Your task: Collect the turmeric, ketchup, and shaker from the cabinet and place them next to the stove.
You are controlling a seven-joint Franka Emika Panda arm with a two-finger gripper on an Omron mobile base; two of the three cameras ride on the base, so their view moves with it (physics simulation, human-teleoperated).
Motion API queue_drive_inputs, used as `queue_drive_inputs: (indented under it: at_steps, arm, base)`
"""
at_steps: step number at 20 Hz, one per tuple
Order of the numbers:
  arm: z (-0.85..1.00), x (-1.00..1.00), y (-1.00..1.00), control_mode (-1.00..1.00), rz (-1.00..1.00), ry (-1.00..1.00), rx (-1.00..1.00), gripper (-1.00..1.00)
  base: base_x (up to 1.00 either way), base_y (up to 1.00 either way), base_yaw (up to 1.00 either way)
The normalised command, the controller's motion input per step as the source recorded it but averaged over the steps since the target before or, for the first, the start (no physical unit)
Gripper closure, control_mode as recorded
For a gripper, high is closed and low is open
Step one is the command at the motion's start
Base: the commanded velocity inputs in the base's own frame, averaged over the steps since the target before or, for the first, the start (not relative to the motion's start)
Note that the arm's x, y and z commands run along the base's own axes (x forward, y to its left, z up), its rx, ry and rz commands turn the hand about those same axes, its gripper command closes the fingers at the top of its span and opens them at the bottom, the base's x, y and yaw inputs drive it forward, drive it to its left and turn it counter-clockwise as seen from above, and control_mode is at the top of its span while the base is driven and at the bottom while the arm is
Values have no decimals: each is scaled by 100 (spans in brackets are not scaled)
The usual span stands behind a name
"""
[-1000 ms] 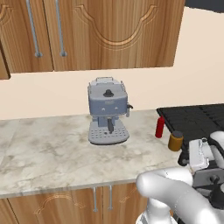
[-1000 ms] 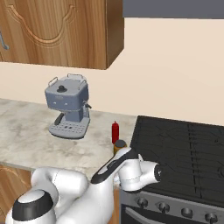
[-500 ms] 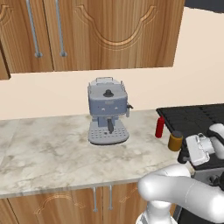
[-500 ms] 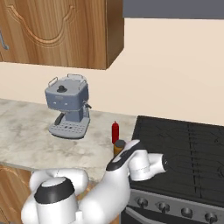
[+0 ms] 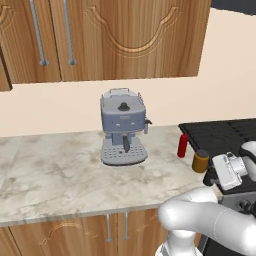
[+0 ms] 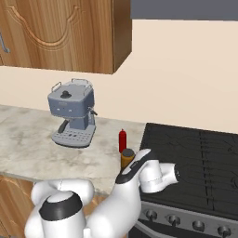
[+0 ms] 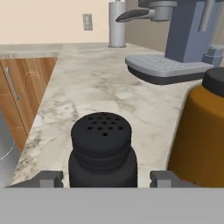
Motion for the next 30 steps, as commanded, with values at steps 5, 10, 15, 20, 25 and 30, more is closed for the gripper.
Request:
queue_drive_inputs:
  at_steps: [5, 10, 15, 20, 25, 30]
  arm:
    - [16, 0, 0, -100, 0, 0, 0, -100]
    - [33, -5, -5, -100, 0, 0, 0, -100]
    - [51, -22, -5, -100, 0, 0, 0, -100]
    - [59, -39, 17, -100, 0, 0, 0, -100]
    - [52, -38, 72, -100, -1, 0, 0, -100]
    - [18, -24, 100, -100, 0, 3, -9, -100]
  base:
    - [0, 0, 0]
    - [0, 0, 0]
    - [0, 0, 0]
    - [0, 0, 0]
    - [0, 0, 0]
    - [0, 0, 0]
